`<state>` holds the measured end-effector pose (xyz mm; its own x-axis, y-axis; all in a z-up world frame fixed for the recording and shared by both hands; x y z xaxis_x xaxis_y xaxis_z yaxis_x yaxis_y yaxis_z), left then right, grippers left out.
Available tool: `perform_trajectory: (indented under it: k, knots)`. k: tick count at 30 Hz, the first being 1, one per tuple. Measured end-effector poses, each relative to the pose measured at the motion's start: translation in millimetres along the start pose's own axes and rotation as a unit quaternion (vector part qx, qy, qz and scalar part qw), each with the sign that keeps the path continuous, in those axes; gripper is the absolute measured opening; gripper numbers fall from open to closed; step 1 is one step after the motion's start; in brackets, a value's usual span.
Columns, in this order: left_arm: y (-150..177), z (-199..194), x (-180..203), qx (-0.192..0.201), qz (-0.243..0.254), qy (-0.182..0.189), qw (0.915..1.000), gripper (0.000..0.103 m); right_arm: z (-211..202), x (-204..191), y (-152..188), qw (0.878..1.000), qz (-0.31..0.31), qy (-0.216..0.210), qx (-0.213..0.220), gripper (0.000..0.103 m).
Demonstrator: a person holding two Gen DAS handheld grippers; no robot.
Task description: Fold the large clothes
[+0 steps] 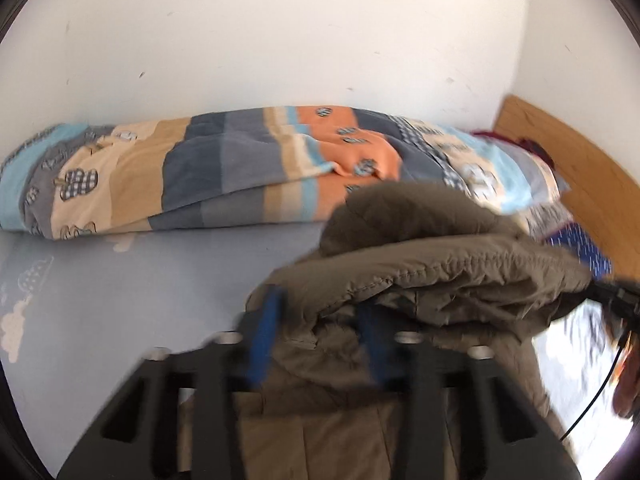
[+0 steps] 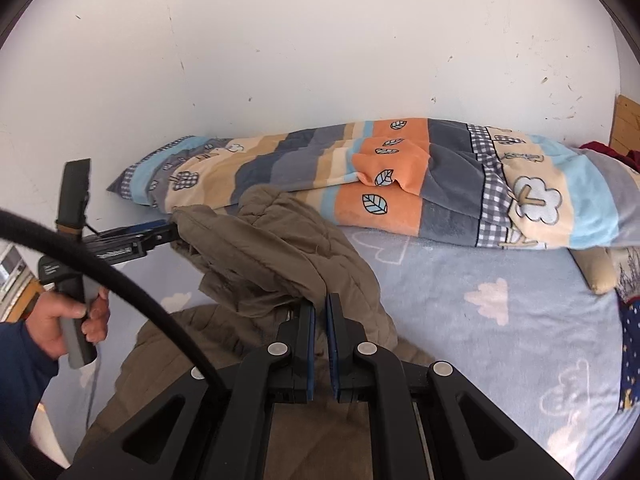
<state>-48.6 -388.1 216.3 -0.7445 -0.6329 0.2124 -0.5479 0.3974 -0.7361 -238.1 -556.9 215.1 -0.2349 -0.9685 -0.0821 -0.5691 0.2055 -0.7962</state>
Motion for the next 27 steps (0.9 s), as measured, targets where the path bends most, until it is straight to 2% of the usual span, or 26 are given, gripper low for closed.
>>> perform_trajectory:
  k: [2,5,9,11,15,17,19,21,24,26,27]
  knots:
    - [19,-22,12,0.009,0.024,-0.002,0.9997,0.027,-17,-4,9,1.0,-0.005,-0.004,0.003,0.006]
    - [51,-55,19,0.01,0.019,0.017,0.9996,0.027,-47,-18,26,1.0,-0.017,-0.013,0.012,0.006]
    - [96,-78,13,-0.016,0.009,0.01,0.9998,0.027,-71,-41,56,0.999,-0.045,-0.014,-0.003,0.006]
    - [120,-78,9,-0.036,0.007,-0.011,0.9993,0.028,-66,-51,81,0.998,-0.053,-0.004,-0.028,0.006]
    - [161,-77,1,-0.09,-0.015,-0.024,0.9956,0.044,-42,-63,129,0.994,-0.069,0.025,-0.084,0.006]
    - [172,-89,2,-0.091,-0.02,-0.019,0.9955,0.045,-25,-67,154,0.988,-0.084,0.044,-0.12,0.007]
    - [180,-110,2,-0.078,-0.034,-0.003,0.9964,0.055,-16,-69,170,0.983,-0.088,0.052,-0.152,0.009]
    - [182,-127,2,-0.057,-0.037,-0.001,0.9977,0.06,-20,-71,178,0.98,-0.089,0.042,-0.172,0.022]
    - [181,-136,-3,-0.037,-0.05,0.003,0.9981,0.064,-54,-76,174,0.985,-0.086,0.039,-0.146,0.025]
    - [183,-136,-5,-0.029,-0.064,0.003,0.9975,0.064,-74,-76,160,0.992,-0.043,-0.004,-0.115,0.026]
    - [183,-133,-8,-0.026,-0.076,0.003,0.9968,0.064,-78,-77,154,0.994,-0.027,-0.022,-0.103,0.029]
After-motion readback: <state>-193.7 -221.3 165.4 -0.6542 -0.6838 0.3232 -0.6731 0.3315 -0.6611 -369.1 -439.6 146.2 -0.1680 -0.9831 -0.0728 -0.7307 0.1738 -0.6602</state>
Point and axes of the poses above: each gripper's, at about its wrist camera, not at the fingertips, and z roughly the way its jaws point, x to its right, y to its underside, the point moved 2 cm from there along z, roughly the way its jaws point, and after that the axes turned 7 degrees about -z, right-handed, at the moved point
